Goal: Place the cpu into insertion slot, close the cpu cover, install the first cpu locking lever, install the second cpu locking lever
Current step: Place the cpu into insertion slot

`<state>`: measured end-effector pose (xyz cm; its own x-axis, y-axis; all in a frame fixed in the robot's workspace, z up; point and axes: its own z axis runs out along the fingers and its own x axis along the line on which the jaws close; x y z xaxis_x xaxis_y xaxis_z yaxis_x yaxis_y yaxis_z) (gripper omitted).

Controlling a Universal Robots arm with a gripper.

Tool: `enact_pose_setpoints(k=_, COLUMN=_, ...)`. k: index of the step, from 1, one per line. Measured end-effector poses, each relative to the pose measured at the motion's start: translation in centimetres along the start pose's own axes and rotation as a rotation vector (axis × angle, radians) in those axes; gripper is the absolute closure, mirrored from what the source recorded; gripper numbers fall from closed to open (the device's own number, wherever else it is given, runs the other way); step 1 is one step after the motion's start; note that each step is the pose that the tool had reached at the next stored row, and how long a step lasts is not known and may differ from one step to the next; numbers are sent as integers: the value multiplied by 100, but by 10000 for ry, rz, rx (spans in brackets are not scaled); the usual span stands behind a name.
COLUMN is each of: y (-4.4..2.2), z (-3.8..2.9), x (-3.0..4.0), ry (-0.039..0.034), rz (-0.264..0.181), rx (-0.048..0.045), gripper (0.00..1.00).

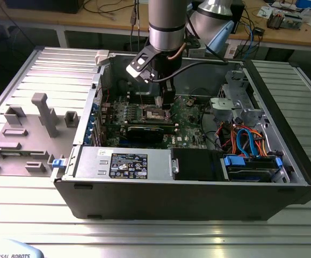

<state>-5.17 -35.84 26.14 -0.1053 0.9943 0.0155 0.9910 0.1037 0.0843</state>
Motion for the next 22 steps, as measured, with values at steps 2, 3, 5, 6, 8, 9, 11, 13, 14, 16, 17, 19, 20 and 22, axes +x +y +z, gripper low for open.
enact_pose_setpoints(k=2, y=-1, z=9, x=0, ry=1, rz=0, rx=-1, gripper=46)
enact_pose_setpoints(k=3, y=-1, z=13, x=0, ry=0, rz=0, rx=-1, gripper=46)
enact_pose_setpoints(k=5, y=-2, z=27, x=0, ry=1, rz=0, rx=-1, gripper=46)
enact_pose_setpoints(k=6, y=-3, z=34, x=-1, ry=0, rz=0, rx=0, gripper=46)
enact_pose_setpoints(k=8, y=-6, z=46, x=-1, ry=0, rz=0, rx=-1, gripper=46)
enact_pose_setpoints(k=9, y=-8, z=53, x=-1, ry=-1, rz=0, rx=0, gripper=46)
enact_pose_setpoints(k=11, y=-15, z=67, x=0, ry=0, rz=1, rx=0, gripper=46)
enact_pose_setpoints(k=13, y=-25, z=82, x=2, ry=0, rz=1, rx=0, gripper=46)
enact_pose_setpoints(k=14, y=-30, z=94, x=2, ry=-1, rz=0, rx=1, gripper=46)
enact_pose_setpoints(k=16, y=-35, z=116, x=9, ry=-5, rz=56, rx=-1, gripper=46)
enact_pose_setpoints(k=17, y=-35, z=124, x=8, ry=-13, rz=158, rx=-2, gripper=46)
enact_pose_setpoints(k=19, y=-38, z=140, x=8, ry=-33, rz=386, rx=-6, gripper=46)
enact_pose_setpoints(k=20, y=-39, z=149, x=8, ry=-42, rz=496, rx=-7, gripper=46)
enact_pose_setpoints(k=22, y=-45, z=169, x=9, ry=-61, rz=727, rx=-12, gripper=46)
